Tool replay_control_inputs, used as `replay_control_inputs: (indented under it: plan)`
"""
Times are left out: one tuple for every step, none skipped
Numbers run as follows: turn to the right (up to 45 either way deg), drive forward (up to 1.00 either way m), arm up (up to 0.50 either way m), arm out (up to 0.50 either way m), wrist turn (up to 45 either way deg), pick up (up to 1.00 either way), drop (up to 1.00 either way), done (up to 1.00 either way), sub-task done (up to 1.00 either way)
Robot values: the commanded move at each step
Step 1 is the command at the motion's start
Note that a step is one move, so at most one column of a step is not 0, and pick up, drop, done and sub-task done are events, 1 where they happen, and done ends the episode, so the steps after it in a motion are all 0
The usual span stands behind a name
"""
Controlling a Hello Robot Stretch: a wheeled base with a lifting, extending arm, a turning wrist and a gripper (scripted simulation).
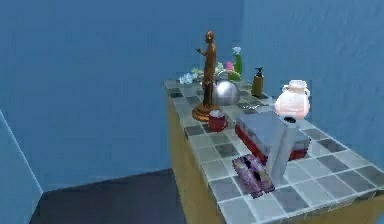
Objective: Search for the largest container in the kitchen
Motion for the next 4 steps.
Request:
replay_control_inputs:
  plan:
    - [-45.0, 0.00, 0.00, 0.00, 0.0, 0.00, 0.00, 0.00, 0.00]
    - [-12.0, 0.00, 0.00, 0.00, 0.0, 0.00, 0.00, 0.00, 0.00]
    - [-3.0, 0.00, 0.00, 0.00, 0.0, 0.00, 0.00, 0.00, 0.00]
    - [0.0, 0.20, 0.00, 0.00, 0.0, 0.00, 0.00, 0.00, 0.00]
